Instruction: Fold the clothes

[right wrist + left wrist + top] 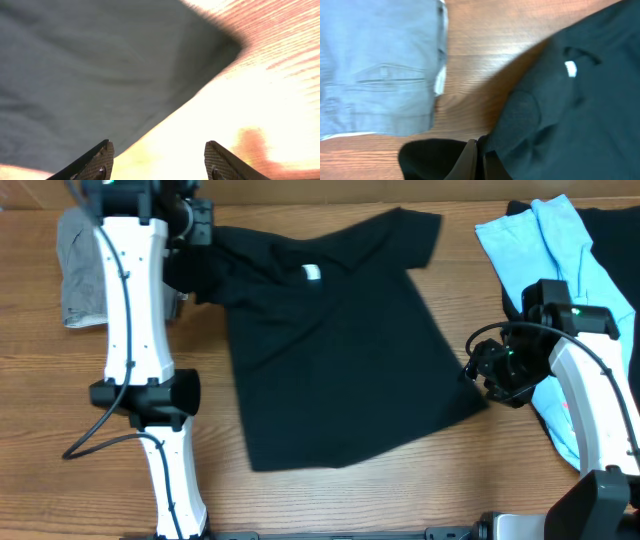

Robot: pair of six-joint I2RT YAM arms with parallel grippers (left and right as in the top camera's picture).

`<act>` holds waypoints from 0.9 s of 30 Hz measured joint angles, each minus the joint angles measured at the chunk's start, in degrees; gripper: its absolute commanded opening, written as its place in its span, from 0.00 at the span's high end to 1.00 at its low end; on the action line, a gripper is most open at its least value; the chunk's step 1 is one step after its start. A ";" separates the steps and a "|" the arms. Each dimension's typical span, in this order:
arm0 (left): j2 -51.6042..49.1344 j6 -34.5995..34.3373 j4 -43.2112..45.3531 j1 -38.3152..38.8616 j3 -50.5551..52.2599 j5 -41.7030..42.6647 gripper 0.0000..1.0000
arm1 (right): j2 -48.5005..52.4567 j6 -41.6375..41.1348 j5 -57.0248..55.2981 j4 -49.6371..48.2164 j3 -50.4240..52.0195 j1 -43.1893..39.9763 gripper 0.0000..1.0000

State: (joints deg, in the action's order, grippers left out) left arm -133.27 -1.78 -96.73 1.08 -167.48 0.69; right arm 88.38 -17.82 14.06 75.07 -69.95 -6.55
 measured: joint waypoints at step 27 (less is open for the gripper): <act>3.52 0.66 -0.15 -1.51 7.28 0.15 0.96 | 14.49 -5.84 0.39 -25.27 11.10 14.73 0.41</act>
State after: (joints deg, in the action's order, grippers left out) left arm -129.75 -1.13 -96.88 -0.43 -160.20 0.84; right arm 102.87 -23.66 14.46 49.80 -58.85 8.19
